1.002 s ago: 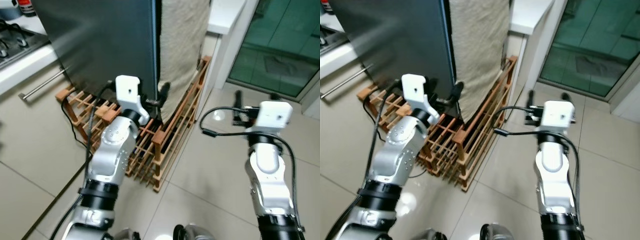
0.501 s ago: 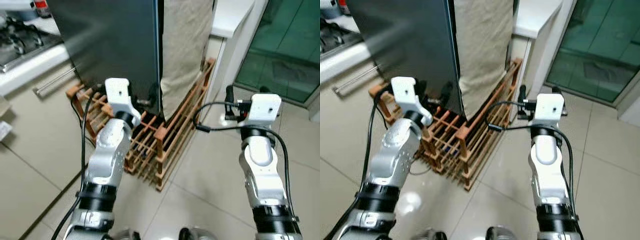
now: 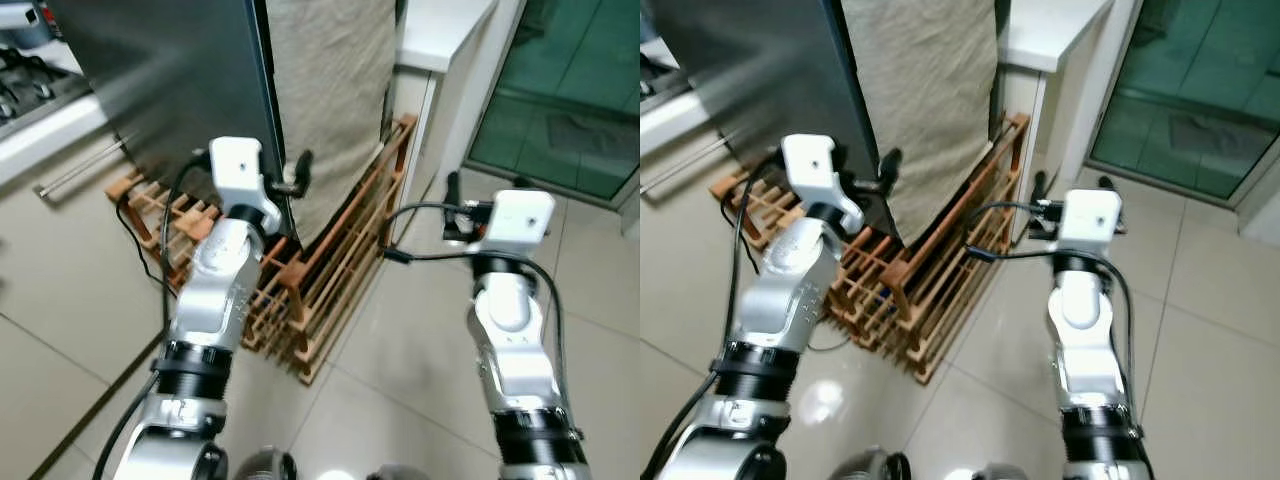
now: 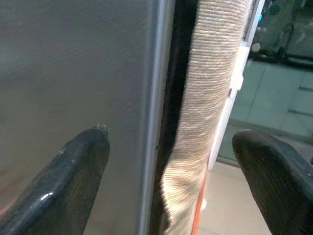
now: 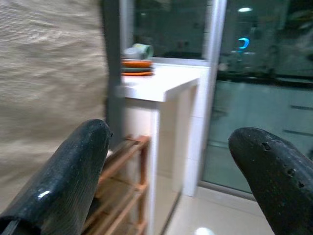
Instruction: Restocking fridge
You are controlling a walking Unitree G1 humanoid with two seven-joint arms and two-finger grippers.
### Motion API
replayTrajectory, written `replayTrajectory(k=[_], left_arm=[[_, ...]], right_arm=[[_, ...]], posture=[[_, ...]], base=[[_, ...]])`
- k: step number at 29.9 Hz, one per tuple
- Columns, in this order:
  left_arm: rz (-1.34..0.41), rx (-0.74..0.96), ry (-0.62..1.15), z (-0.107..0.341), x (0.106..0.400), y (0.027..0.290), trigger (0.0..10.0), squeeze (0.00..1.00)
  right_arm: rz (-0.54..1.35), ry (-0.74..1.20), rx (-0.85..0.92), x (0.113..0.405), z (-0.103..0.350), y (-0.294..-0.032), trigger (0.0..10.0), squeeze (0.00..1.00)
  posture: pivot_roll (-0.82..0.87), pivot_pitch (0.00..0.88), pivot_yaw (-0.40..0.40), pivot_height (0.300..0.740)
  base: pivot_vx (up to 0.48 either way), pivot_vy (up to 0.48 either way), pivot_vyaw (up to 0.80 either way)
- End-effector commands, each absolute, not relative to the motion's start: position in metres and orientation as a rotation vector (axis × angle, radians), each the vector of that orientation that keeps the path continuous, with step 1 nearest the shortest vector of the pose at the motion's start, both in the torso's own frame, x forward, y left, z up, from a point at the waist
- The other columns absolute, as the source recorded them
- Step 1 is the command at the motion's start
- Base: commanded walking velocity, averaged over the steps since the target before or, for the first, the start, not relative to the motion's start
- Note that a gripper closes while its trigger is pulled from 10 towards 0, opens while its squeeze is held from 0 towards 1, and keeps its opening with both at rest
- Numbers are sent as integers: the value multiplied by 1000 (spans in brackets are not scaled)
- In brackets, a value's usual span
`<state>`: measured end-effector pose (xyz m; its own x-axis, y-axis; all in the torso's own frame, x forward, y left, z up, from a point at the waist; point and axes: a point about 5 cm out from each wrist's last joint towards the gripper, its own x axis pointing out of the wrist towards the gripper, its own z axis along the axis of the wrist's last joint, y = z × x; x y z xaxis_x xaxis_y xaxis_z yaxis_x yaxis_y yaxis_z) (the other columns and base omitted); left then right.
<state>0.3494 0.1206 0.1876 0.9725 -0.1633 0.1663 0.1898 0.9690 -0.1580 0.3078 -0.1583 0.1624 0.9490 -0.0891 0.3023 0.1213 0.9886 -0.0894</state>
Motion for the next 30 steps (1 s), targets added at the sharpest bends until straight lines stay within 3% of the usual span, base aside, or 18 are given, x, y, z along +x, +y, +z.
replayTrajectory(k=[1, 11, 18, 22, 25, 28, 30], left_arm=[[-183, -196, -180, 195, 352, 115, 10000, 0], [-275, -202, -195, 212, 371, 85, 10000, 0], [-174, -150, -169, 212, 386, 97, 10000, 0], [-180, -177, -239, 213, 367, 125, 10000, 0], [-159, -129, -300, 208, 335, 143, 10000, 0], [-129, -80, -296, 198, 316, 141, 10000, 0], [-128, -61, -279, 194, 321, 136, 10000, 0]], right_arm=[[-125, -311, -105, 307, 164, -163, 10000, 486], [-118, -323, -117, 306, 168, -164, 10000, 486], [-129, -325, -126, 300, 167, -165, 10000, 486], [-173, -364, -132, 290, 176, -172, 10000, 490], [-181, -400, -171, 277, 181, -178, 10000, 490], [-176, -360, -173, 274, 172, -184, 10000, 490], [-180, -340, -162, 280, 168, -186, 10000, 498]], posture=[[-113, 73, 42, 732], [-150, 78, 39, 732], [-182, 76, 64, 732], [-185, 68, 63, 732], [-149, 56, 44, 732], [-146, 53, 38, 732], [-147, 60, 15, 732]], base=[[0, 0, 0], [0, 0, 0], [0, 0, 0], [0, 0, 0], [0, 0, 0], [0, 0, 0], [0, -240, 288]])
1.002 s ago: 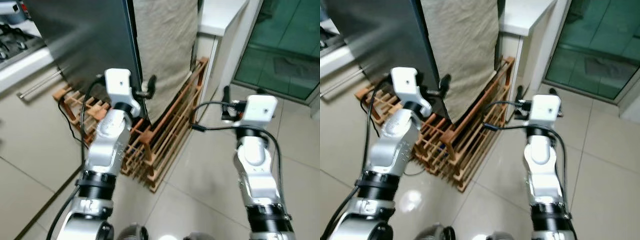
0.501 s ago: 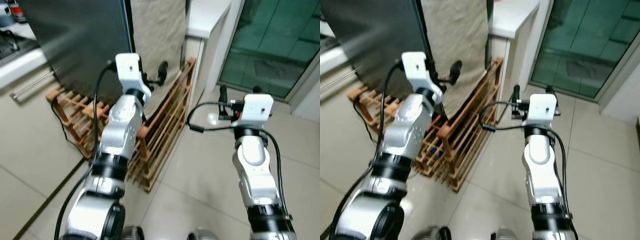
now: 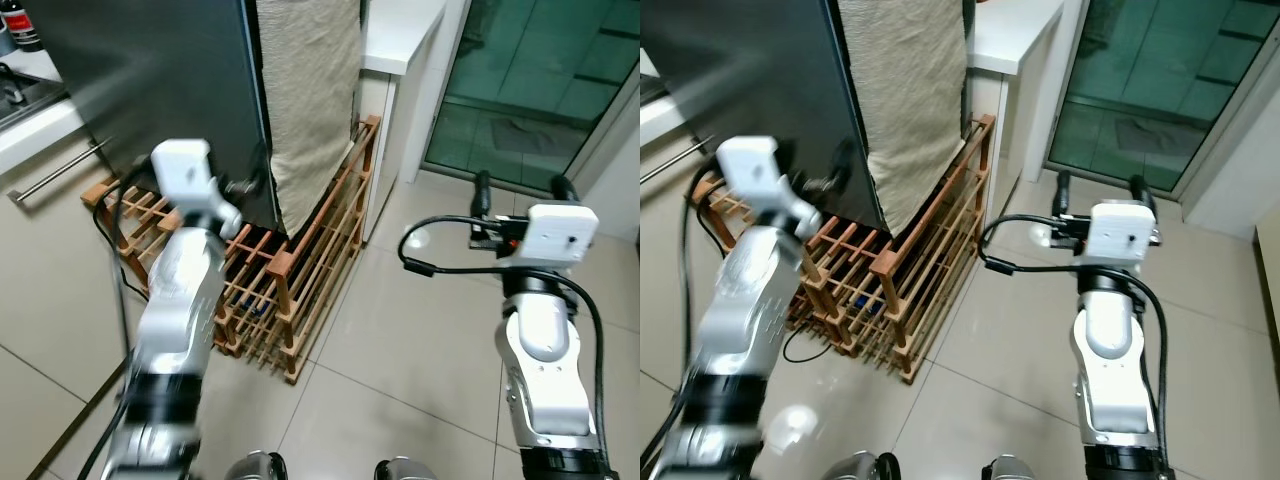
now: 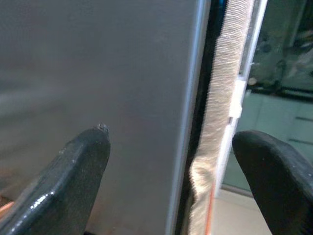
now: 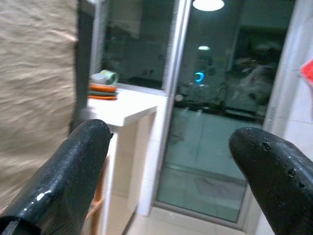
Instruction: Restocking fridge
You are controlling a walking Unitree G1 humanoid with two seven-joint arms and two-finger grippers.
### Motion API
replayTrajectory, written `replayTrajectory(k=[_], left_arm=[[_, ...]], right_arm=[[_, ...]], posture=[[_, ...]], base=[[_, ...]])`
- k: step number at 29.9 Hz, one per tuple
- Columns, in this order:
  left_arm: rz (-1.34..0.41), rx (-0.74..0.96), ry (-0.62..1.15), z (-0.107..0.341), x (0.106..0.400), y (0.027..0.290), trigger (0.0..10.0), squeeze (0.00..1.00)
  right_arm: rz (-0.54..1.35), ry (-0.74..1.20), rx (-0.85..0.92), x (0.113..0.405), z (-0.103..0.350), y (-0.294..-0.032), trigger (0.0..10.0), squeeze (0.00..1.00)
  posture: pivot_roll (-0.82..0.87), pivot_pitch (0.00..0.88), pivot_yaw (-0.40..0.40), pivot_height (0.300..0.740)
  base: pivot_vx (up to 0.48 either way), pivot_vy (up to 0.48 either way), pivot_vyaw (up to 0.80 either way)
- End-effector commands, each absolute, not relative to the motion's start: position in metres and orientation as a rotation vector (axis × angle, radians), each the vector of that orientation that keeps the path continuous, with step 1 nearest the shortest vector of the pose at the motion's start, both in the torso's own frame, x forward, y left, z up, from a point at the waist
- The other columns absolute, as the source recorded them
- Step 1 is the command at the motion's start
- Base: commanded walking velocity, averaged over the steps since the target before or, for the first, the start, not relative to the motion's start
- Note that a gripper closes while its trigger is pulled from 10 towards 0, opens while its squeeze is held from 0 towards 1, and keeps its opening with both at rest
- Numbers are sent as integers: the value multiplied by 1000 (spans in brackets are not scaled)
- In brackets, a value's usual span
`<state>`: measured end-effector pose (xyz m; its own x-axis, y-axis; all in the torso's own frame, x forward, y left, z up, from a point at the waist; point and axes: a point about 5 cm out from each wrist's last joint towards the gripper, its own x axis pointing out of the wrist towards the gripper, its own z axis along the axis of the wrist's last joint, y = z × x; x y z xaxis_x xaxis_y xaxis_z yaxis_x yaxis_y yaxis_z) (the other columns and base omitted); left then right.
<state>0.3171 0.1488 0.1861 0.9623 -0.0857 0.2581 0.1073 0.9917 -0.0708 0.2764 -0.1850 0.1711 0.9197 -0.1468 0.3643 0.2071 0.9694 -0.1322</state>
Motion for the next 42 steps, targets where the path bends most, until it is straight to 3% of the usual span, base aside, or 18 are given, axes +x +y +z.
replayTrajectory(k=[1, 16, 21, 42], left_arm=[[-132, -48, -270, 193, 325, 132, 10000, 0], [-119, -47, -202, 195, 344, 125, 10000, 0], [-155, -45, -175, 184, 341, 124, 10000, 0], [-257, -138, -210, 186, 334, 108, 10000, 0]], right_arm=[[-176, -336, -163, 282, 168, -186, 10000, 502], [-165, -349, -170, 295, 175, -181, 10000, 514], [-163, -329, -160, 293, 170, -178, 10000, 502], [-147, -322, -171, 294, 166, -179, 10000, 498]], posture=[[-147, 60, 15, 732], [-150, 75, 37, 732], [-151, 78, 38, 732], [-155, 60, 24, 732]], base=[[0, -480, 750], [0, -479, 640], [0, 0, 0], [471, 0, 0]])
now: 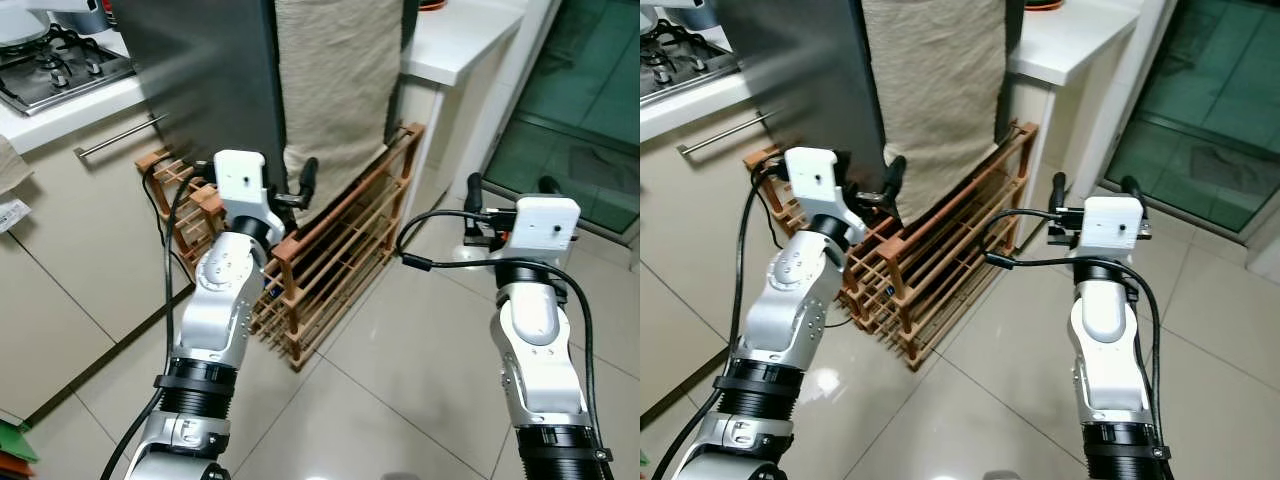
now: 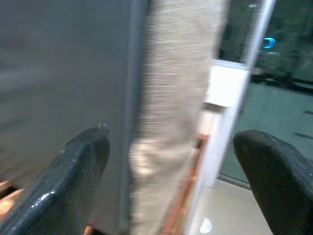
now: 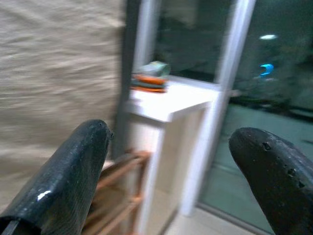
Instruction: Restocking fridge
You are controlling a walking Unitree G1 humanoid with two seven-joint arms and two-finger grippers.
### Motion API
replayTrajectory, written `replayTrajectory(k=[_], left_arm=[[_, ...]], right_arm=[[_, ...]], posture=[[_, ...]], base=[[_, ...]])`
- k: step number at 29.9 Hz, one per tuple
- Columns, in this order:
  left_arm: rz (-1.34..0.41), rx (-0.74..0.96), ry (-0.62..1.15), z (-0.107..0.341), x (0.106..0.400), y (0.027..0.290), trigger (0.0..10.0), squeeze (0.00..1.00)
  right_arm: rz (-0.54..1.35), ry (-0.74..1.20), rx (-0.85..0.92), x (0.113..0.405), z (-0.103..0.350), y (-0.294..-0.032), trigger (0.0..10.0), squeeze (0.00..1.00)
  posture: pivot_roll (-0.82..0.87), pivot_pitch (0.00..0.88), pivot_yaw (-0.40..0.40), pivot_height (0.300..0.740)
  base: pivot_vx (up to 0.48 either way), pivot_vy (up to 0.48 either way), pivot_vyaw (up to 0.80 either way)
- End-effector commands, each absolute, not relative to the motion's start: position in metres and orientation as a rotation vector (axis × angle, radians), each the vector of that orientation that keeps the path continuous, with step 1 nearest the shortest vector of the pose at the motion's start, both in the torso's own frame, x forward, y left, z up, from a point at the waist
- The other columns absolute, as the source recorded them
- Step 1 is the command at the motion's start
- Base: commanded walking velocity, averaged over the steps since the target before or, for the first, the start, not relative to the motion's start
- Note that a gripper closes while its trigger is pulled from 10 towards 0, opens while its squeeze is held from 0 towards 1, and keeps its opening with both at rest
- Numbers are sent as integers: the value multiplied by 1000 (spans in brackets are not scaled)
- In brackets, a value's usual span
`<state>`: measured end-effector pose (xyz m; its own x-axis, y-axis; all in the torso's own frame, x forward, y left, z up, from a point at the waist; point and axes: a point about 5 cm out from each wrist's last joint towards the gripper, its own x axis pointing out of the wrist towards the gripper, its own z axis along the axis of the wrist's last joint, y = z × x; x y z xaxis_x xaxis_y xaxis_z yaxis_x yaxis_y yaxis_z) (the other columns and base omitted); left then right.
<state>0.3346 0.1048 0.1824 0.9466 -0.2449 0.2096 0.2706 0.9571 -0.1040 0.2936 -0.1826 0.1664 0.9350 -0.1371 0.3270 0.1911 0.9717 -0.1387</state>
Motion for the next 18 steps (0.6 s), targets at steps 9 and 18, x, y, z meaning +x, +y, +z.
replayTrajectory(k=[9, 18], left_arm=[[-146, -184, -263, 196, 333, 122, 10000, 0], [-318, -123, -209, 205, 336, 105, 10000, 0]], right_arm=[[-135, -322, -178, 294, 166, -179, 10000, 494], [-152, -314, -150, 293, 165, -184, 10000, 494]], posture=[[-155, 54, 18, 732], [-145, 64, 13, 732]], base=[[267, 0, 0], [0, 0, 0]])
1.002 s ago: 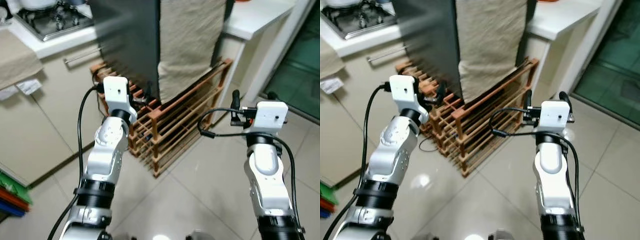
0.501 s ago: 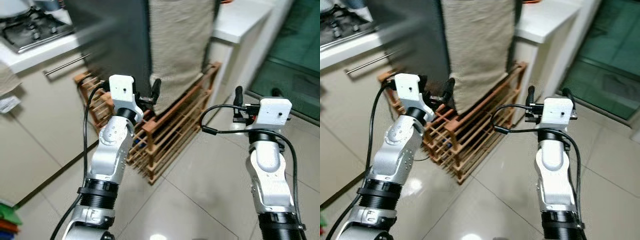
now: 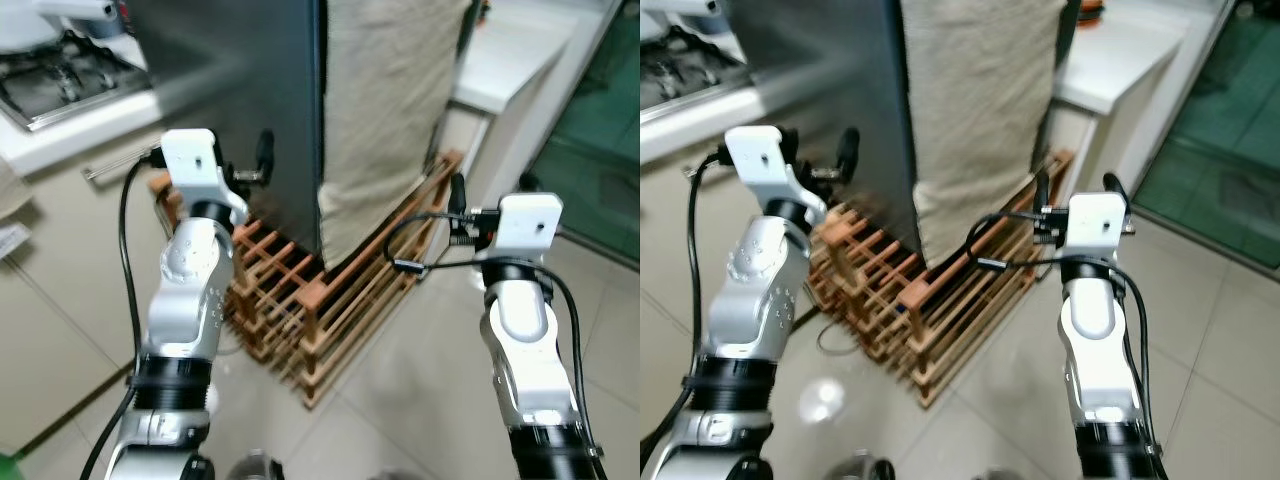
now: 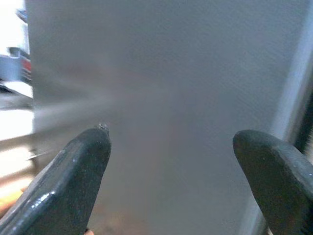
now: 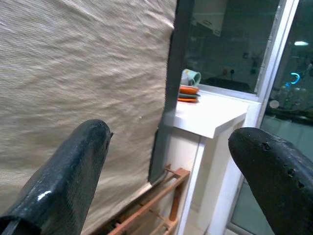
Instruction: Restocking fridge
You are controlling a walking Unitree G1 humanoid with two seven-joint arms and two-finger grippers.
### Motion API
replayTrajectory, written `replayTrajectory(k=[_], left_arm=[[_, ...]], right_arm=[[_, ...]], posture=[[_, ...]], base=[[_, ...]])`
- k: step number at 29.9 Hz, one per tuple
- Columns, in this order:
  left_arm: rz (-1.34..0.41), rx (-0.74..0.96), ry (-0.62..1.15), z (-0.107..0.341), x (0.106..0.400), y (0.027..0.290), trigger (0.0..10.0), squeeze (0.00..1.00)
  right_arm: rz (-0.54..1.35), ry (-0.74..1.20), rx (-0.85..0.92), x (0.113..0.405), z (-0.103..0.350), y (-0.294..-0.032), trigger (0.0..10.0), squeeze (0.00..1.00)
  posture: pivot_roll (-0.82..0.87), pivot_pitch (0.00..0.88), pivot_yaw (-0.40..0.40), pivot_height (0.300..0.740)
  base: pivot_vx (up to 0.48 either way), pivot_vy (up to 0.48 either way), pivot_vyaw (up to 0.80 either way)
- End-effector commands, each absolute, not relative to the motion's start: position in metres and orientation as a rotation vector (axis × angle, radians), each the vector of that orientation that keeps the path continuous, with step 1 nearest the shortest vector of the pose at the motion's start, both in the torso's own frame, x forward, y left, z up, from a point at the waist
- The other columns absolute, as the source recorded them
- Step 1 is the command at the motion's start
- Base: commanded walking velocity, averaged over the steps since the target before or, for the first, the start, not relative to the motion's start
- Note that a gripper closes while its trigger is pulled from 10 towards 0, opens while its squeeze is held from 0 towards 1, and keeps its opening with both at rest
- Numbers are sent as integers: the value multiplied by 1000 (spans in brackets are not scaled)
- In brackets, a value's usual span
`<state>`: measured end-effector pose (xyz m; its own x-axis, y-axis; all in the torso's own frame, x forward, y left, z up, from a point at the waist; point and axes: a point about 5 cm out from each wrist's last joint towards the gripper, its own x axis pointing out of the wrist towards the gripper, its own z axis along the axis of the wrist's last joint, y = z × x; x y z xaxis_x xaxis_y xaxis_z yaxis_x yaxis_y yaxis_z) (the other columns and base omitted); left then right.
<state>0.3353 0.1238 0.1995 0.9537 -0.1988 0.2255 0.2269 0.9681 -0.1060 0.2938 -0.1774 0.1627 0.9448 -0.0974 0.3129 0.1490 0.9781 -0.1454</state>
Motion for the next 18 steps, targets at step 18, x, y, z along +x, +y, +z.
replayTrajectory(k=[18], left_arm=[[-367, -185, -159, 201, 374, 68, 10000, 0]], right_arm=[[-164, -307, -148, 290, 166, -186, 10000, 498]], posture=[[-189, 91, 17, 732]], base=[[0, 0, 0]])
